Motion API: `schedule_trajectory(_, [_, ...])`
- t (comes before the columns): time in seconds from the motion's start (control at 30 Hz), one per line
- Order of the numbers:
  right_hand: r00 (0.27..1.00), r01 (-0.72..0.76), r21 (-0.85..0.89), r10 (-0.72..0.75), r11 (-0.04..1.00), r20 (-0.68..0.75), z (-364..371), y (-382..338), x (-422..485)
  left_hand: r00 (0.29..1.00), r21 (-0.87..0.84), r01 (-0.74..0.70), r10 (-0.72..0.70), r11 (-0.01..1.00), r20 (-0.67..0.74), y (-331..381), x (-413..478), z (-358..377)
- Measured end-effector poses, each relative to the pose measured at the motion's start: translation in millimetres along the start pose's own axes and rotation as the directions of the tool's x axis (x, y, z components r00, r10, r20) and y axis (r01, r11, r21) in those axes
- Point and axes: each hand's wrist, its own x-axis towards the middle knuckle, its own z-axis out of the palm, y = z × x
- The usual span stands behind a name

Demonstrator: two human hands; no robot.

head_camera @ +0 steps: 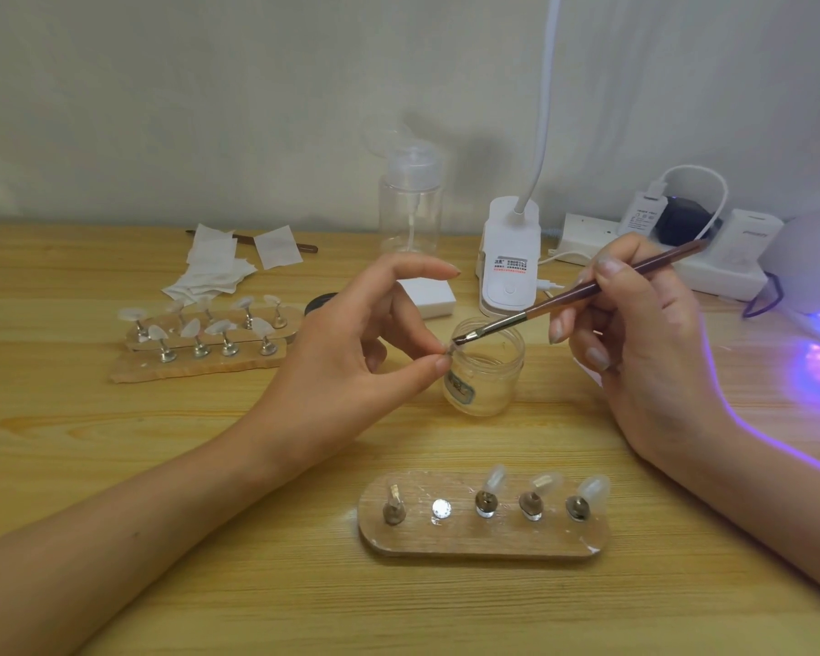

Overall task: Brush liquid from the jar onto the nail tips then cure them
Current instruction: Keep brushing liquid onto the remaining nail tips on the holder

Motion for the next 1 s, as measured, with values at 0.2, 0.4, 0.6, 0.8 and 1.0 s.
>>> schedule_trajectory(0.2, [1.0, 0.01, -0.061, -0.012, 0.998, -0.029, -0.4, 1.8, 0.3, 1.0, -0.001, -0.002, 0.002, 1.0, 0.005, 0.3, -0.2, -0.1])
schedule_trajectory(0.4, [0.999, 0.013, -0.088, -0.016, 0.996, -0.031, -1.6, 1.8, 0.5, 1.0, -0.005, 0.0, 0.0, 1.0, 0.001, 1.7, -0.2, 0.1])
schedule_trajectory(0.6, [0.997, 0.027, -0.036, -0.03, 0.999, -0.072, -0.8, -1.0, -0.6, 1.0, -0.001, 0.001, -0.001, 1.0, 0.005, 0.9, -0.1, 0.2])
schedule_trajectory(0.8, [0.998, 0.055, -0.002, -0.055, 0.998, 0.016, 2.1, -1.3, -1.4, 1.0, -0.019, -0.004, 0.004, 1.0, 0.011, -0.5, 0.3, 0.5])
schedule_trajectory(1.0, [0.999, 0.053, -0.042, -0.053, 0.998, 0.008, 0.8, -0.2, -1.4, 1.0, -0.018, -0.01, 0.011, 1.0, 0.007, -0.9, 0.1, 0.3])
